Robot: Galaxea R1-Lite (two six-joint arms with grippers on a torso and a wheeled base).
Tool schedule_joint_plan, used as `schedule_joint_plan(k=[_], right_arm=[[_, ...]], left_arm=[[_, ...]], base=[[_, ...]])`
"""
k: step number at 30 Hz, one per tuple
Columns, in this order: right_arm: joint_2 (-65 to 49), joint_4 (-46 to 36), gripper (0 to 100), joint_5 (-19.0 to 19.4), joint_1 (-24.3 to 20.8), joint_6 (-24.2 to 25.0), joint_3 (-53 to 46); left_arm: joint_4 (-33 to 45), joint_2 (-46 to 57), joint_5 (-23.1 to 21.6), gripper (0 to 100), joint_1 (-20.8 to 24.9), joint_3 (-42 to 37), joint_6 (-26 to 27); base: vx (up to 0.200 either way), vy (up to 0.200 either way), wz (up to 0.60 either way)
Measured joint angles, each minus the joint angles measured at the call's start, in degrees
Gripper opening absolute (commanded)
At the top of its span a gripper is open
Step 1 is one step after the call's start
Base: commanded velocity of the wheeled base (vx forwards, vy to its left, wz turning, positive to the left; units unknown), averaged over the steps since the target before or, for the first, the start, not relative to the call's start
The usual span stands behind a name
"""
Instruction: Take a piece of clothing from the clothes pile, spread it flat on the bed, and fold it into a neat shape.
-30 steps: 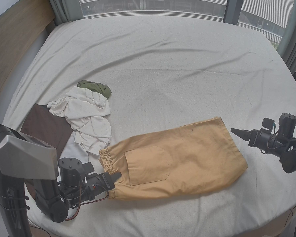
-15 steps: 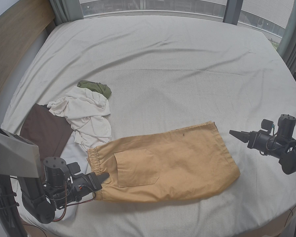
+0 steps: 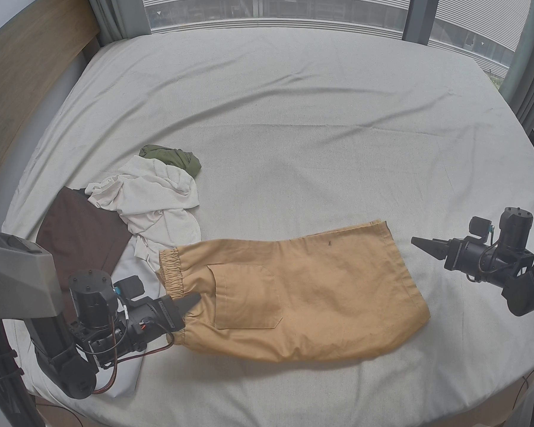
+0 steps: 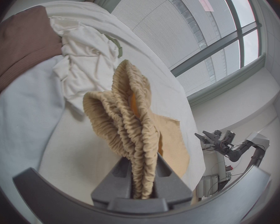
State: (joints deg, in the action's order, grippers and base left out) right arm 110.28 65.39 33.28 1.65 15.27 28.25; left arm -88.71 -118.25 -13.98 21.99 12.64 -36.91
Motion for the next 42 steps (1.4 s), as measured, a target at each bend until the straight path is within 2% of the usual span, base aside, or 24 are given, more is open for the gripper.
schedule_joint_plan(k=[19,29,42], right_arm=[[0.0,1.9,100,0.1,-0.2,0.0,-0.2],[0.0,2.1,100,0.1,-0.2,0.1,-0.3],[-0.1,2.2,100,0.1,0.0,0.3,0.1]], left_arm=[[0.1,0.1,0.3,0,12.5,11.3,-4.9],[1.4,-2.0,-0.2,0,14.9,16.4,-5.3],[9.3,-2.8,-0.1,0,17.6,25.0,-5.4]], base=[[0.000,0.000,0.00],[0.000,0.000,0.00],[0.000,0.000,0.00]])
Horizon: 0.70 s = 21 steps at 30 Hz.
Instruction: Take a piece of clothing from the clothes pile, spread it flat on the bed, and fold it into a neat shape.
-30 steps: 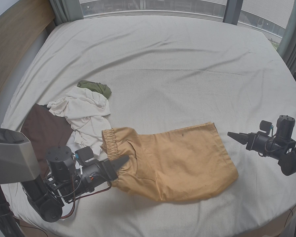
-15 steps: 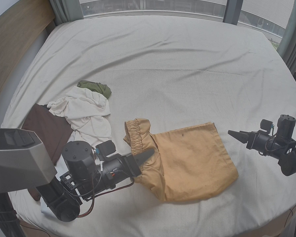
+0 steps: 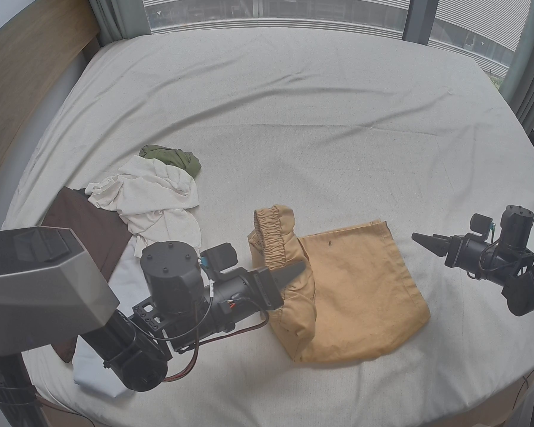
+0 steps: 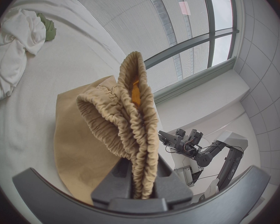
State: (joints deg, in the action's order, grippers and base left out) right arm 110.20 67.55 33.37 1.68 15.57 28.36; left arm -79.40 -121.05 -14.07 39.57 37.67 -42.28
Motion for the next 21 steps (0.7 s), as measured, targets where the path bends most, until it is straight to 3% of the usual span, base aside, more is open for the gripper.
schedule_joint_plan(k=[21], right_arm=[[-0.6,0.7,100,0.1,1.0,1.3,1.5]], left_arm=[[8.5,-3.7,0.1,0,6.0,15.1,-0.3]], base=[[0.000,0.000,0.00]])
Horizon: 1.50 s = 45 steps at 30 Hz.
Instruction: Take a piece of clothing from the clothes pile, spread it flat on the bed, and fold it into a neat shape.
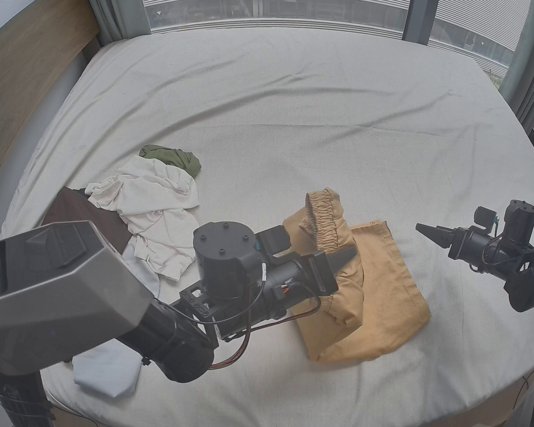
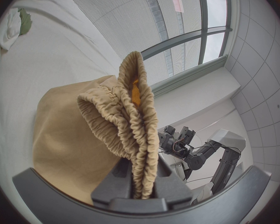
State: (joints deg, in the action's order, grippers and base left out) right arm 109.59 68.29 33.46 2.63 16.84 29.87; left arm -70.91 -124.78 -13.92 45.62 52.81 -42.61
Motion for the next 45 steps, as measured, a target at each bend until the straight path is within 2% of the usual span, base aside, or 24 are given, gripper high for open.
schedule_joint_plan(k=[12,25,26,33,45], right_arm=[[-0.3,0.0,100,0.0,0.1,1.0,0.5],[-0.3,0.1,100,0.0,0.1,1.0,0.7],[-0.3,0.1,100,0.0,0.1,1.0,0.8],[-0.3,0.1,100,0.0,0.1,1.0,0.8],[-0.3,0.1,100,0.0,0.1,0.9,0.6]], left_arm=[[6.1,-5.1,0.1,0,1.6,10.1,-0.6],[10.2,-9.3,0.4,0,3.0,16.4,-0.8],[10.3,-9.6,0.3,100,3.2,16.7,-0.8],[10.3,-10.9,0.5,100,3.3,18.2,-0.6],[10.3,-11.5,3.7,100,3.2,19.1,0.3]], base=[[0.000,0.000,0.00],[0.000,0.000,0.00],[0.000,0.000,0.00],[0.000,0.000,0.00],[0.000,0.000,0.00]])
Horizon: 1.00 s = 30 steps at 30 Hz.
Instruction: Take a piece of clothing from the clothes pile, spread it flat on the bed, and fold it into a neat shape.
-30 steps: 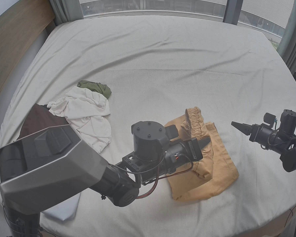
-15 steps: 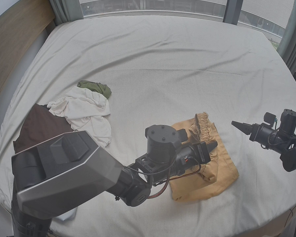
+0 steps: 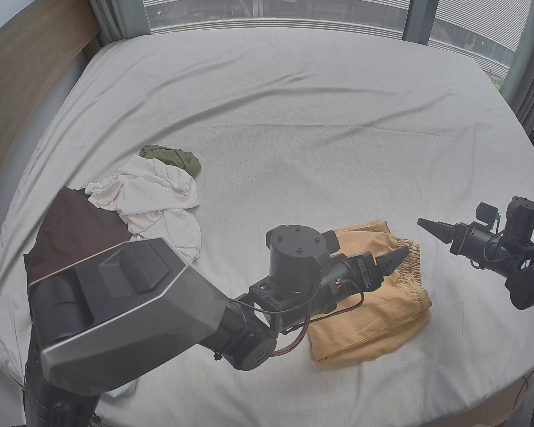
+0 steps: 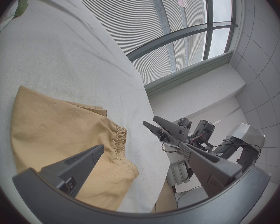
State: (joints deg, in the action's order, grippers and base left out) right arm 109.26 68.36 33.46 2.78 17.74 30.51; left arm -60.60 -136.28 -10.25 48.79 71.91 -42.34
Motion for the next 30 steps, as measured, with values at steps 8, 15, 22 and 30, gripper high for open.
schedule_joint_plan(k=[8,15,22,30], right_arm=[[-0.4,0.0,100,0.3,0.1,0.0,-0.2],[-0.6,0.0,100,0.3,-0.1,0.0,-0.6],[-1.0,0.0,100,0.3,-0.3,0.1,-1.0],[-1.3,-0.1,100,0.3,-0.5,0.1,-1.6]], left_arm=[[0.0,2.3,1.4,100,-0.5,-2.7,1.0],[0.0,8.7,1.5,100,-2.0,-8.4,1.2],[-0.4,17.0,1.4,100,-5.2,-15.1,2.3],[-0.3,28.3,-2.6,100,-11.6,-23.8,3.2]], base=[[0.000,0.000,0.00],[0.000,0.000,0.00],[0.000,0.000,0.00],[0.000,0.000,0.00]])
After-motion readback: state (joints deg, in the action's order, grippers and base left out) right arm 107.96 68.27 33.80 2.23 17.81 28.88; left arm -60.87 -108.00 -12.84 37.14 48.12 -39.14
